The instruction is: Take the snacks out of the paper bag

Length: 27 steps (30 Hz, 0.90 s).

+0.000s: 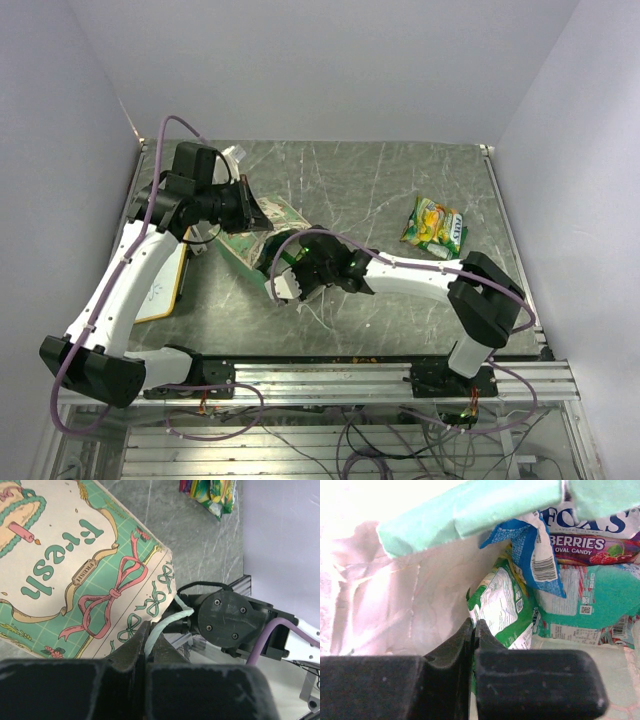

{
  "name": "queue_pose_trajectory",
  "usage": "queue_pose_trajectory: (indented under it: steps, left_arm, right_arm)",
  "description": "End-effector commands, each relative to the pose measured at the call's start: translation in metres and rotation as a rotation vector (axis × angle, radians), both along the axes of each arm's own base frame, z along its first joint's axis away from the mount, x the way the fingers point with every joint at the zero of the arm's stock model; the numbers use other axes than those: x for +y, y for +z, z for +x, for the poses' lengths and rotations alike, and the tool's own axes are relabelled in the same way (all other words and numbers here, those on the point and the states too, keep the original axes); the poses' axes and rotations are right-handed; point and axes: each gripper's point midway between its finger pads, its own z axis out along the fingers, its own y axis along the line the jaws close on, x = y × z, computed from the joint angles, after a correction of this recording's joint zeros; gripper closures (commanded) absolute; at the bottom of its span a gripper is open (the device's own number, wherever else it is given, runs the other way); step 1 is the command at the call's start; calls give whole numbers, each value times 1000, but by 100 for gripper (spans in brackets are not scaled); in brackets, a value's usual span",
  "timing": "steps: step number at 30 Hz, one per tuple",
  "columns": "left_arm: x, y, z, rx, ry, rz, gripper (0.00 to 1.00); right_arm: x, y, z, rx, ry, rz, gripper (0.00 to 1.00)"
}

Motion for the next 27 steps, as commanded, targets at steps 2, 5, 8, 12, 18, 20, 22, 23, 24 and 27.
queue_pose_trajectory:
  steps: [2,5,8,12,18,20,22,23,24,27]
  left_arm:
    - [8,19,20,-87,65,30,93]
    - [8,17,27,-91,84,33,93]
    - [6,18,28,-88,98,8,93]
    - [2,20,29,-94,109,-29,93]
    - [1,11,34,-72,103,-13,93]
    - [-2,10,35,-69,93,-21,93]
    - [-1,9,38,-73,96,-19,93]
    - [-2,8,40,-75,97,-16,93]
    - [-2,7,41,-74,99,-16,93]
    - [-3,5,45,-70,92,-13,93]
  right_arm:
    - [-4,18,-12,47,-11,36,100]
    - [-4,28,-20,99,-19,64,100]
    - [-6,45,-31,173,-40,105,100]
    - [-11,79,-40,283,-162,192,100]
    - [-27,114,-62,400,-228,237,100]
    - [-32,129,-67,435,-263,259,100]
    - [-38,145,-73,460,-283,287,100]
    - [-42,155,-76,468,-293,304,100]
    - [-46,164,-76,480,-314,323,100]
    - [-56,188,-78,533,-400,381,100]
